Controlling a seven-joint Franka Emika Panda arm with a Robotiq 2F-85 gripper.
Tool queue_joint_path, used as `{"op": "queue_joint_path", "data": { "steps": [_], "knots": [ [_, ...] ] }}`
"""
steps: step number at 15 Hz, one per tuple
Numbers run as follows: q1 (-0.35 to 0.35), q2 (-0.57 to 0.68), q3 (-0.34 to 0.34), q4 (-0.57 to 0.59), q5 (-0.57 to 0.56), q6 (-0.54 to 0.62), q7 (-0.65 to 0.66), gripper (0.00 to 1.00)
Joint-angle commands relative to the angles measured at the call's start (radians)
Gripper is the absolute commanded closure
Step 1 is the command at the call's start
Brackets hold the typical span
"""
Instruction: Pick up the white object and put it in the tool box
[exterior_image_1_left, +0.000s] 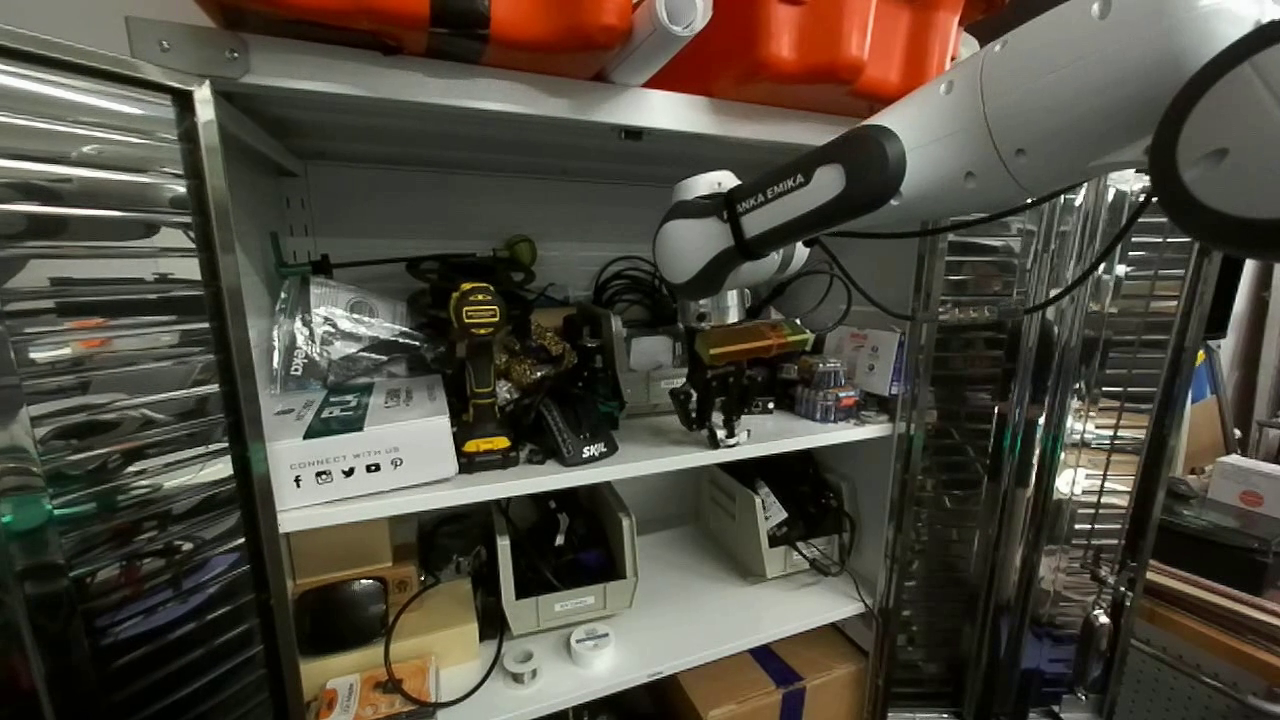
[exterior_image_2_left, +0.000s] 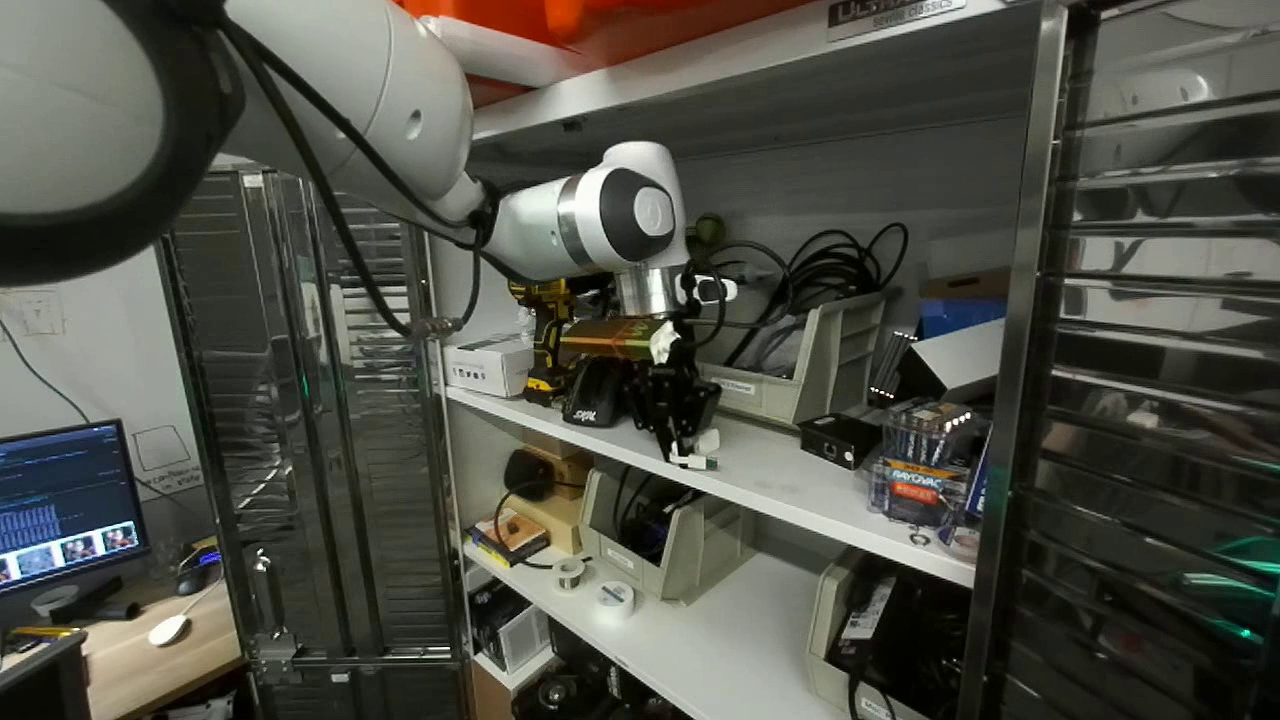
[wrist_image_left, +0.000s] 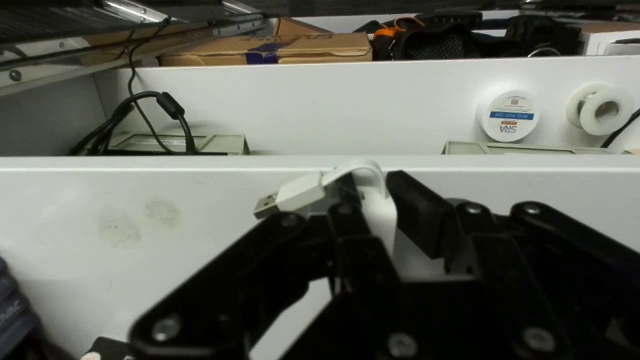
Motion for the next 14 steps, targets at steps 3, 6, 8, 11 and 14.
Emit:
{"op": "queue_joint_path", "data": {
  "steps": [3,6,8,11,14],
  "knots": [
    [0.065,-0.144,-0.01,-0.231,-0.118,0.176,0.027,0.89],
    [0.095,-0.19,-0.032,-0.317,-0.234,0.359,0.118,0.89],
    [0.107,-0.211,-0.055,-0.36,-0.31,0.471,0.192,0.89],
    [0.123,-0.234,-0.103,-0.391,-0.423,0.607,0.323,0.89],
    [0.127,-0.208,-0.154,-0.341,-0.534,0.704,0.454,0.9]
  ]
}}
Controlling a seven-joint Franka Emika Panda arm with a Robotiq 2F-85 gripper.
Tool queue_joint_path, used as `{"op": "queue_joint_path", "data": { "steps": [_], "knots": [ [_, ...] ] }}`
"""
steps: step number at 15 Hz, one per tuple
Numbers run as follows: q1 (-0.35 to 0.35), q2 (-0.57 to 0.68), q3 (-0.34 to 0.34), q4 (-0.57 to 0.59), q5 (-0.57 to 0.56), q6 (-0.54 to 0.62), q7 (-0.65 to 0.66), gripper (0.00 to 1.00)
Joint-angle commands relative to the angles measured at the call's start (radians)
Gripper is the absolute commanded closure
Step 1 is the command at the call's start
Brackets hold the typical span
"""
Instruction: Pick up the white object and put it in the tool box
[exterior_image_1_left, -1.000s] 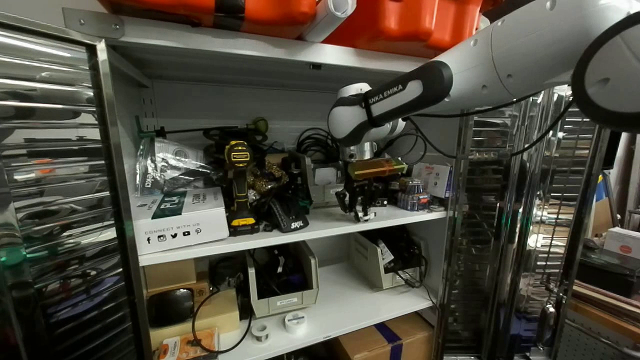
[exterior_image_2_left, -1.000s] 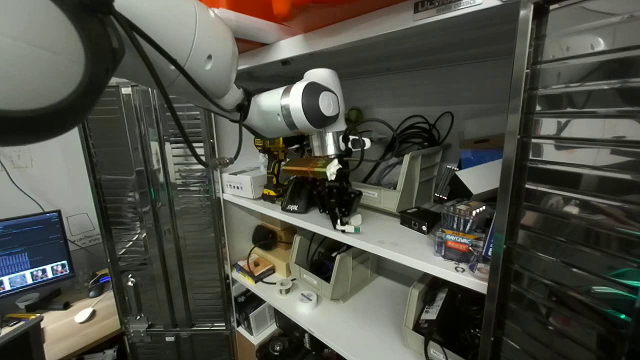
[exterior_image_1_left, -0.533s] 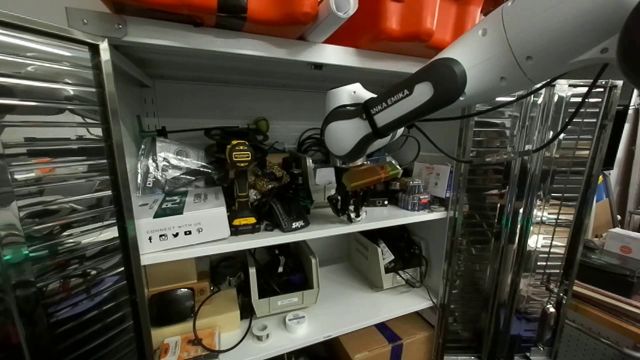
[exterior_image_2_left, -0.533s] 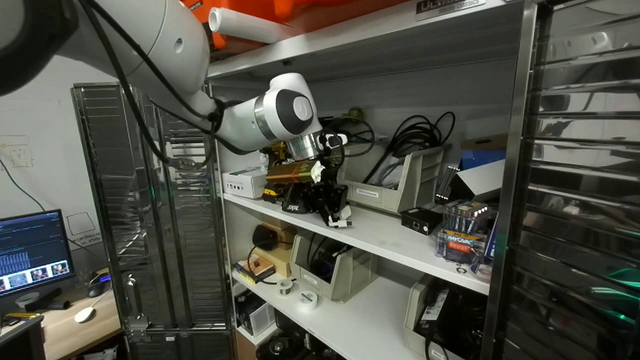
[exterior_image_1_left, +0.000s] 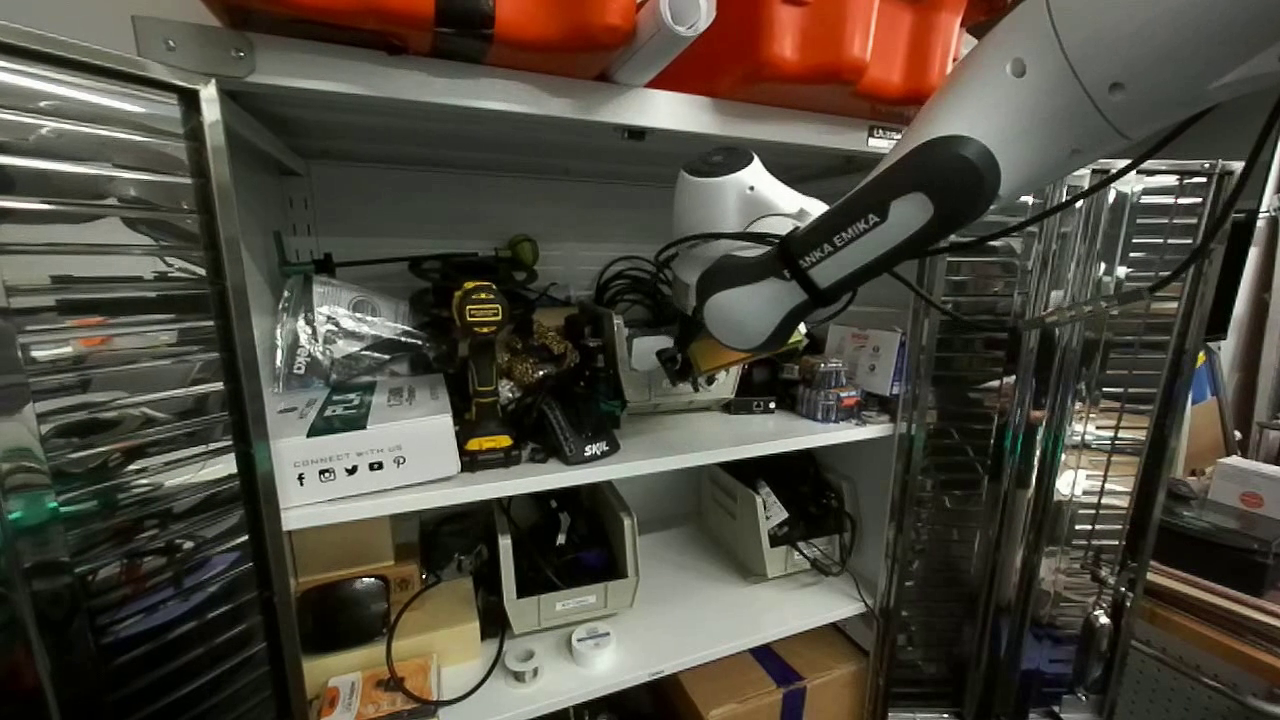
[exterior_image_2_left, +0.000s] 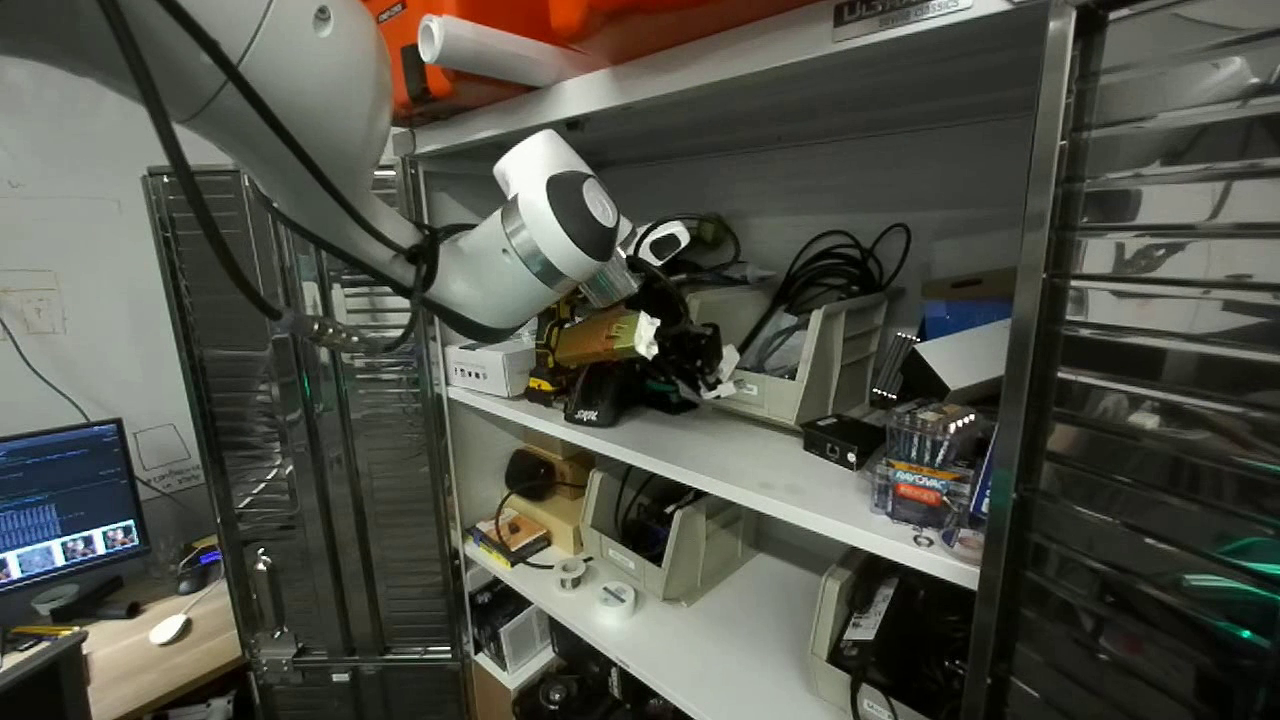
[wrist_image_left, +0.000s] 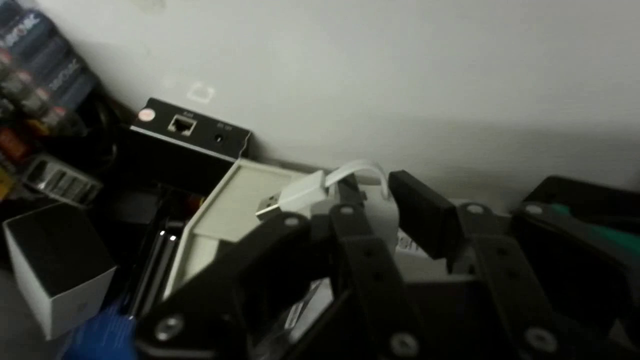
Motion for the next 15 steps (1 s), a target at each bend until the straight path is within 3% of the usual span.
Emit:
{"op": "queue_joint_path", "data": {
  "steps": [1,6,14,15],
  "knots": [
    [0.021,-0.001,-0.069,0.029,-0.133,0.116,0.165,0.9],
    [0.021,0.122,-0.112,0.23,-0.233,0.18,0.357,0.9],
    [0.004,0.346,-0.087,0.543,-0.186,0.134,0.372,0.9],
    [0.004,0.36,-0.087,0.571,-0.184,0.104,0.358,0.52]
  ]
}}
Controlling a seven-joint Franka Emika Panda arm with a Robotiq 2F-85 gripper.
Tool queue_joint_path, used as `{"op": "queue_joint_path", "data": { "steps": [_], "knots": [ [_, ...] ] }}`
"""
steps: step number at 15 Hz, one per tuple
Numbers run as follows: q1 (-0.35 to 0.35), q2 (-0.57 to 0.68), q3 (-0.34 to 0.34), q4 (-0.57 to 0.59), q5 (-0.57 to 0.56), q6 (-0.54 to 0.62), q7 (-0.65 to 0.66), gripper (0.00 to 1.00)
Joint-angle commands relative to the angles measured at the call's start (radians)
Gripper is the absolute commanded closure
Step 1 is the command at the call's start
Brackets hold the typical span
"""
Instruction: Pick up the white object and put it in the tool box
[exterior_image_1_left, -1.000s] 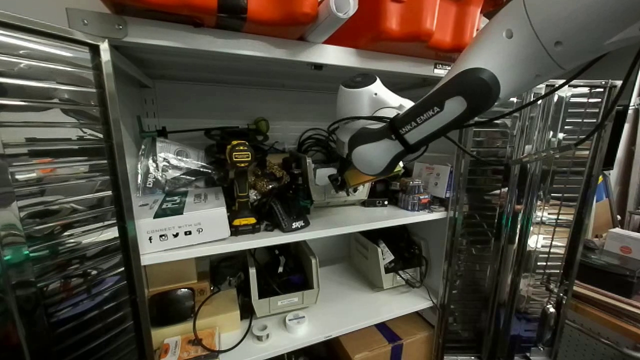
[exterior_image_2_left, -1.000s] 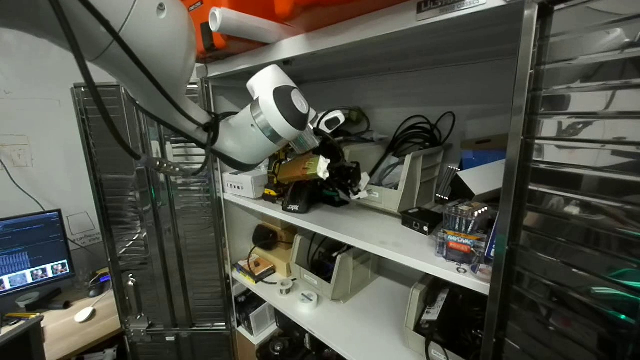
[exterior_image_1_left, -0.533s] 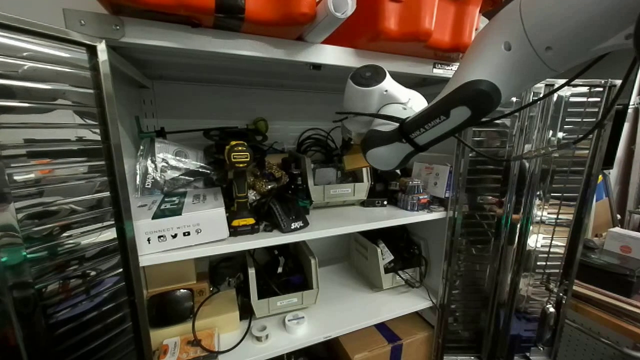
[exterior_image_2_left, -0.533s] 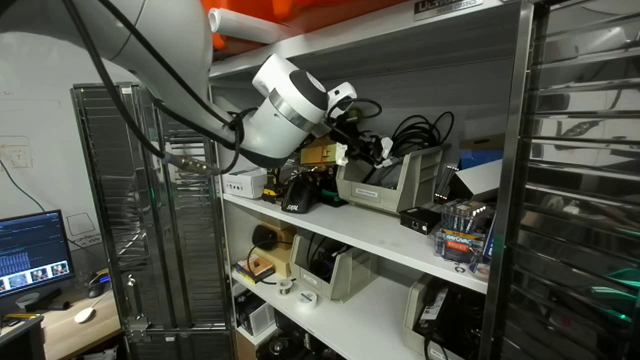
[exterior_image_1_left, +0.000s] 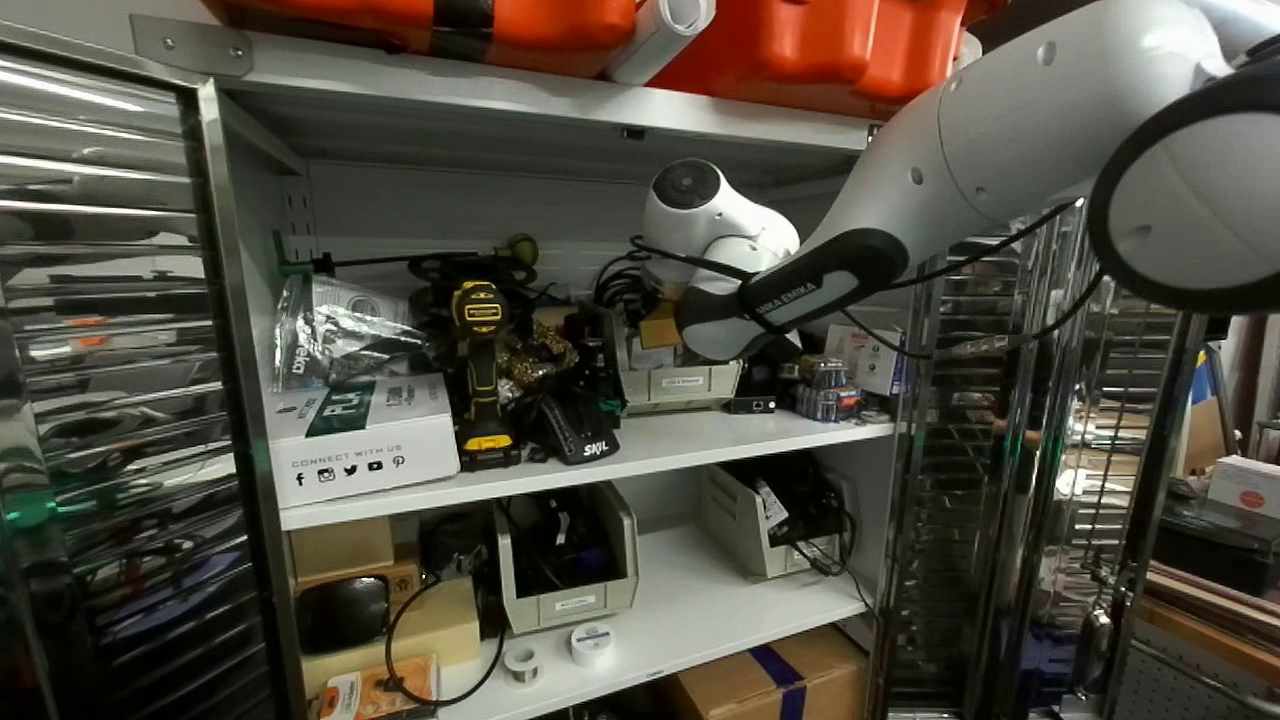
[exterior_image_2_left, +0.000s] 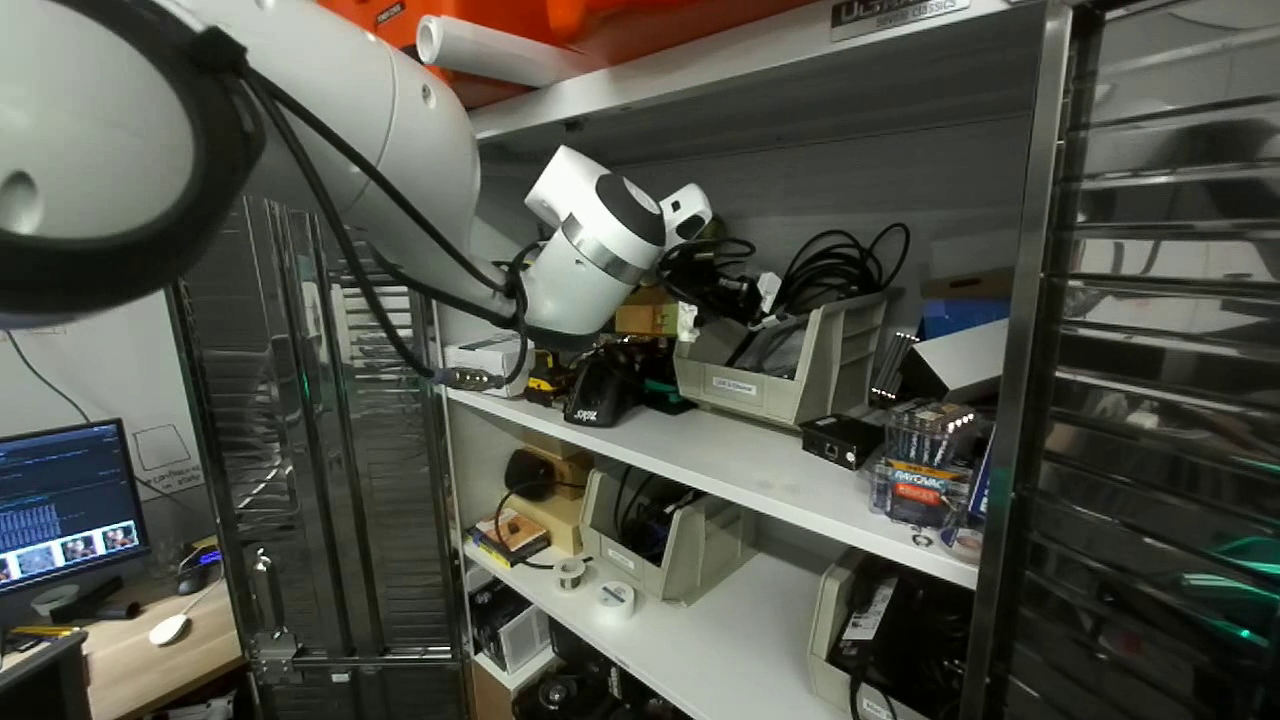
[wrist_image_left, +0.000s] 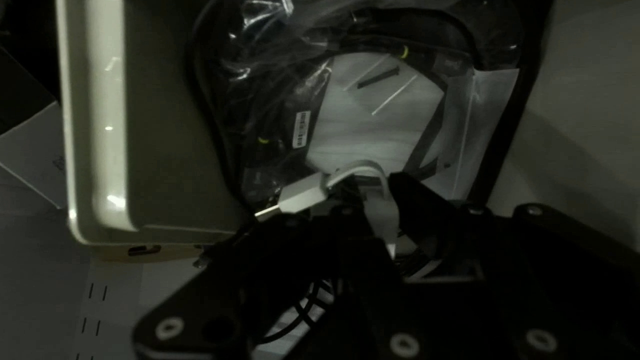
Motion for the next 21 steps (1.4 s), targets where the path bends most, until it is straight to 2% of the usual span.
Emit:
{"op": "queue_joint_path", "data": {
  "steps": [1,4,8,14,17,18,19,21],
  "knots": [
    [-0.005,0.094,-0.002,0.179,0.022,-0.076,-0.023,0.5],
    [-0.017,0.079,0.02,0.206,0.048,-0.137,-0.052,0.29],
    [-0.016,0.016,0.046,0.176,0.09,-0.163,-0.098,0.0],
    [-0.046,-0.095,0.153,0.019,0.193,-0.224,-0.284,0.0],
    [-0.058,-0.167,0.186,-0.077,0.226,-0.284,-0.336,0.0],
    [-0.067,-0.199,0.207,-0.12,0.252,-0.317,-0.367,0.0],
    [-0.051,-0.228,0.188,-0.159,0.318,-0.349,-0.41,0.0],
    [-0.058,-0.287,0.205,-0.23,0.418,-0.423,-0.483,0.0]
  ]
}}
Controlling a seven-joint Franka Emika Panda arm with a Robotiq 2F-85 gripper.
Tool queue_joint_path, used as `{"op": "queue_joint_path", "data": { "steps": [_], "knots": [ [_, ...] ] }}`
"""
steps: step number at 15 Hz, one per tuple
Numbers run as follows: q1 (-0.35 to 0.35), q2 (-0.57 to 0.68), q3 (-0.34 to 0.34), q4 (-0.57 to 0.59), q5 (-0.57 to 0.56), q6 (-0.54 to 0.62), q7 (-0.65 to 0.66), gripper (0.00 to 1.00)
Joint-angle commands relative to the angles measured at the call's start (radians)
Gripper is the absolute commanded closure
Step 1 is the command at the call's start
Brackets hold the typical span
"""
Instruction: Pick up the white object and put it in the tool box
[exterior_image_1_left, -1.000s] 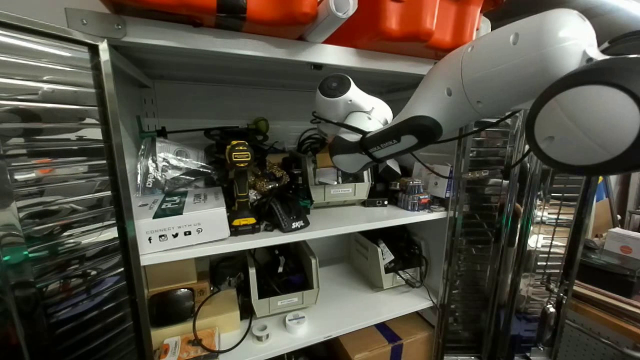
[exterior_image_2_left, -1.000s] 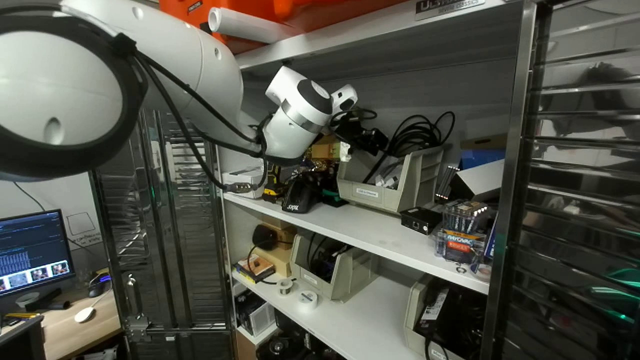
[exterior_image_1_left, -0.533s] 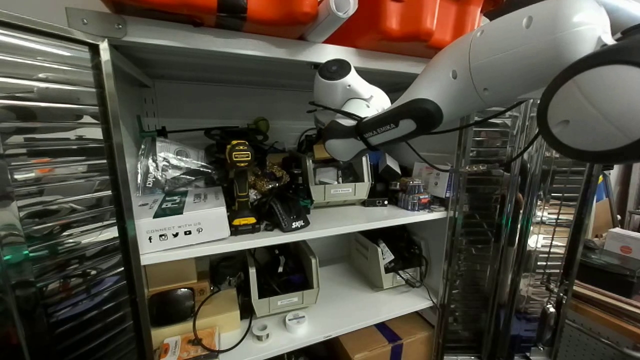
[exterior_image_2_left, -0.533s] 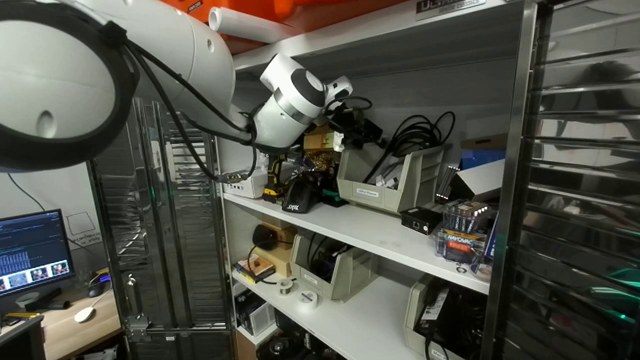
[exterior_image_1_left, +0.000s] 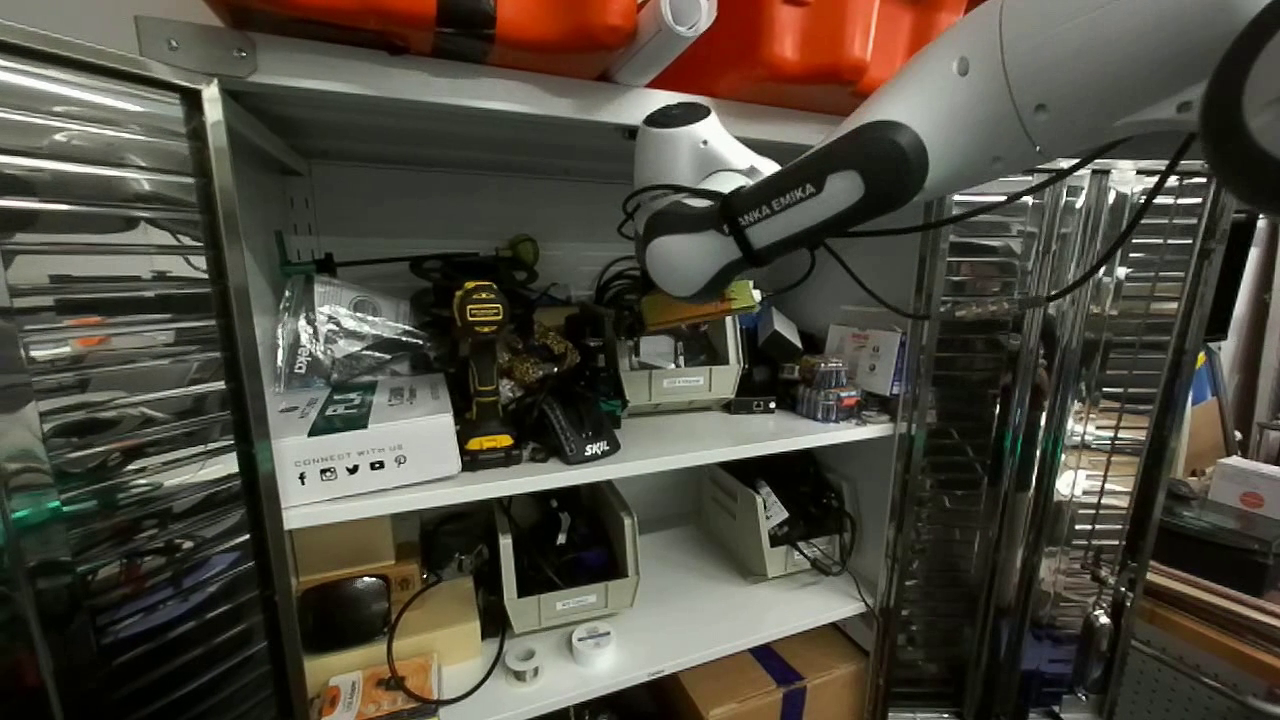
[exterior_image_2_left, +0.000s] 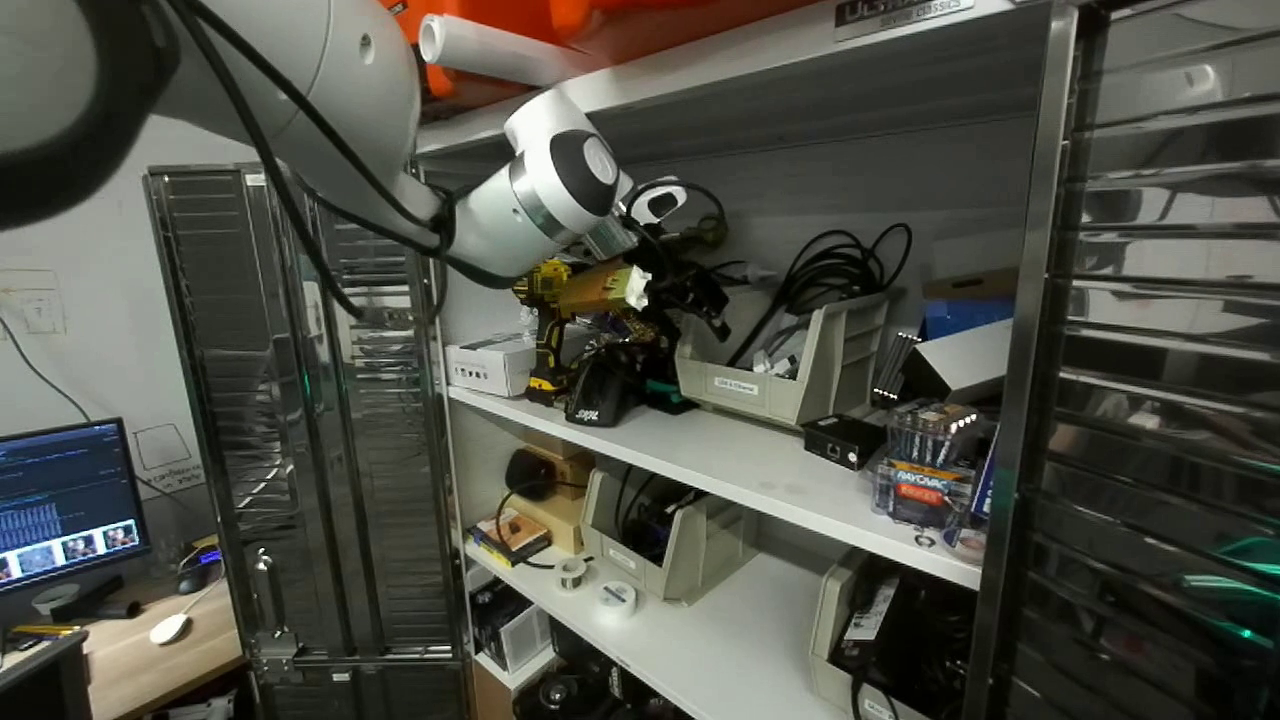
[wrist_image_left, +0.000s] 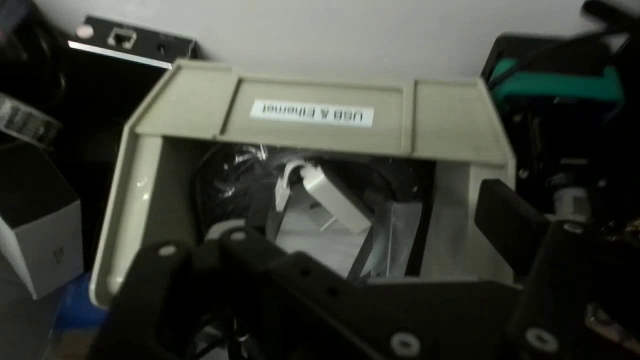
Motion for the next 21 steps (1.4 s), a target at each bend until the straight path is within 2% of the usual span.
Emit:
{"op": "queue_joint_path", "data": {
  "steps": [1,7,11,15,16,17,21],
  "knots": [
    [-0.021,-0.169,0.034,-0.159,0.187,-0.139,-0.158,0.0],
    [-0.066,-0.309,0.069,-0.225,0.466,-0.484,-0.352,0.0],
    [-0.086,-0.334,0.075,-0.185,0.583,-0.769,-0.44,0.0],
    [-0.095,-0.296,0.073,-0.094,0.637,-1.059,-0.502,0.0],
    [-0.098,-0.289,0.076,-0.073,0.644,-1.098,-0.559,0.0],
    [-0.067,-0.316,0.08,-0.143,0.59,-1.009,-0.477,0.0],
    [-0.069,-0.308,0.083,-0.119,0.601,-1.062,-0.527,0.0]
  ]
}}
